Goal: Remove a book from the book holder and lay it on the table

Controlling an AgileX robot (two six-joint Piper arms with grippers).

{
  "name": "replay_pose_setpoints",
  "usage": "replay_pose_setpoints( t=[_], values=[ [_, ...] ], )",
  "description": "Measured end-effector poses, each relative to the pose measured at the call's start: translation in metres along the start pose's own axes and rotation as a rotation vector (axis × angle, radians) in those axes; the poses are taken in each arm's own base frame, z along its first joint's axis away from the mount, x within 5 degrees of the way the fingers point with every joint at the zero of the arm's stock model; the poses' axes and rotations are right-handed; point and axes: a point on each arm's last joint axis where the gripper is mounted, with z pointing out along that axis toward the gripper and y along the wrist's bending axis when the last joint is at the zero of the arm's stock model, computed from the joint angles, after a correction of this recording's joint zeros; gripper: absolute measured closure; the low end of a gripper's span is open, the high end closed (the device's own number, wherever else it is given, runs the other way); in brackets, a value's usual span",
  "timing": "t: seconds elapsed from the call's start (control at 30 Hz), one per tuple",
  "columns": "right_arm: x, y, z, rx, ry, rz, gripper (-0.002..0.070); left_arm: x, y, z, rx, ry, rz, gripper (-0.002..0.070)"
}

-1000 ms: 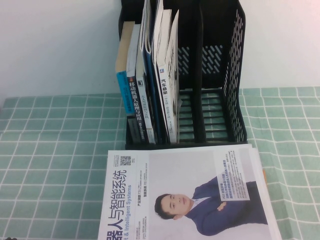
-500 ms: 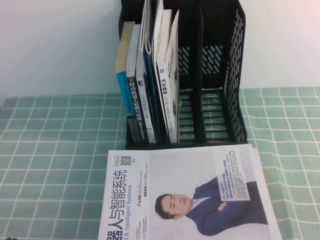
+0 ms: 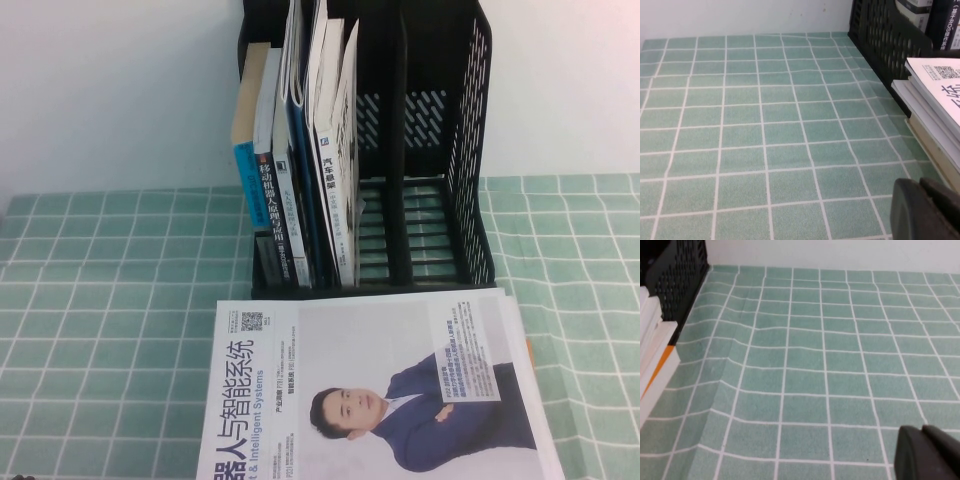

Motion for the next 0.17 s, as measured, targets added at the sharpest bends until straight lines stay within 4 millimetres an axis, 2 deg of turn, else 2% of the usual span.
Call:
replay_pose_setpoints(
  t=[0.17],
  values=[
    [0.0000, 0.0000, 0.0000, 0.000, 0.000, -0.002, 0.0678, 0.0000, 0.0000, 0.0000, 0.000, 0.000, 0.000, 0.0678]
  ],
)
